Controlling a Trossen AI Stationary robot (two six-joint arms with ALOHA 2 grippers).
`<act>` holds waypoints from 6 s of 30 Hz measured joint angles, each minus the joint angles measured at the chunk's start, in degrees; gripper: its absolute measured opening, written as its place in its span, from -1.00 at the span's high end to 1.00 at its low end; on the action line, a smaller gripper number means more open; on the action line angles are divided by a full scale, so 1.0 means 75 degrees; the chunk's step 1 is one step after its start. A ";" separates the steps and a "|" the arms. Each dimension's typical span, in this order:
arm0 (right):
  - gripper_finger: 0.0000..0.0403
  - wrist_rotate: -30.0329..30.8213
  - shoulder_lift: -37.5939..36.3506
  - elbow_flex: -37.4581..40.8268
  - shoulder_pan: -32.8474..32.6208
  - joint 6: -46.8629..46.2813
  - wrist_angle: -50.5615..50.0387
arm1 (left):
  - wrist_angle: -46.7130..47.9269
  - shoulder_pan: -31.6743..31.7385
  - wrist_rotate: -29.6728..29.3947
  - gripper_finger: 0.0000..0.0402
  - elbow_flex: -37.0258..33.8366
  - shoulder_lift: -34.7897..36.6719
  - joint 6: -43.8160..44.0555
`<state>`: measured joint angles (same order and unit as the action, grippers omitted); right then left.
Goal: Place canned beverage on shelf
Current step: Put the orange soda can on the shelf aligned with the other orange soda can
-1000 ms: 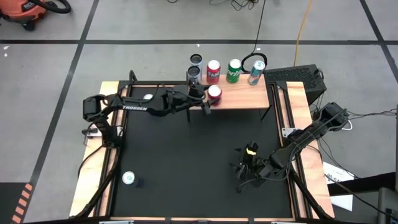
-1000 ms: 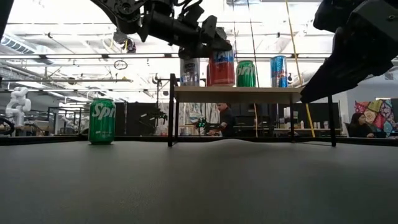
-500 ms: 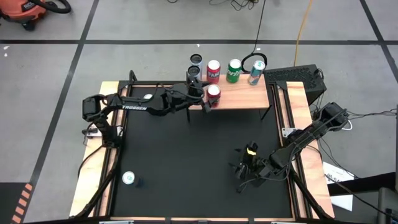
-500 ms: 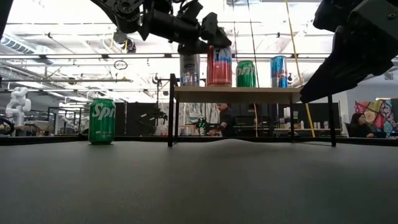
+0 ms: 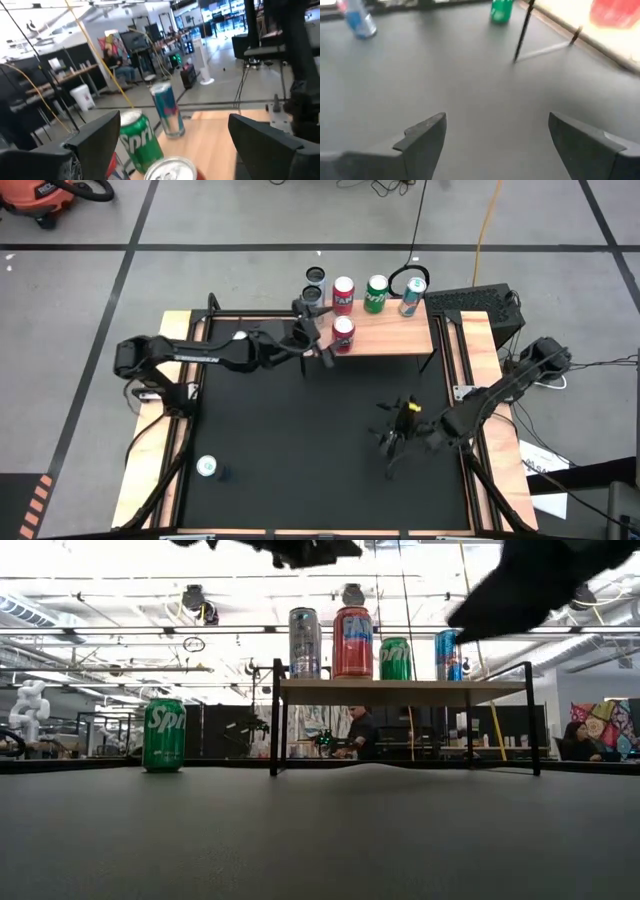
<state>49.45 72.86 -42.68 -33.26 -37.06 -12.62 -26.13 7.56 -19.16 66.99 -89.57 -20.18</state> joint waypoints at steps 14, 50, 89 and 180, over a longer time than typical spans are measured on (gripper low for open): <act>0.42 -0.2046 -0.1516 -0.1300 0.3045 0.3617 0.0491 | 0.0590 -0.1875 -0.1743 -0.34 -0.1707 0.1074 0.1119; 1.00 -0.6433 0.1686 -0.5473 0.7181 0.5509 -0.2295 | 0.0676 -0.2542 -0.2171 0.09 -0.2982 0.0584 0.3049; 1.00 -0.6030 0.2095 -0.5446 0.7810 0.6442 -0.1439 | 0.0814 -0.2548 -0.2404 0.09 -0.2979 0.0584 0.3060; 1.00 -0.6593 0.1401 -0.5433 0.8023 0.7183 -0.2507 | 0.1271 -0.2563 -0.3567 0.09 -0.2976 0.0642 0.3254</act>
<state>0.01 83.37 -83.43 26.92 16.82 -31.42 -16.60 -11.66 -45.91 44.66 -84.75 4.22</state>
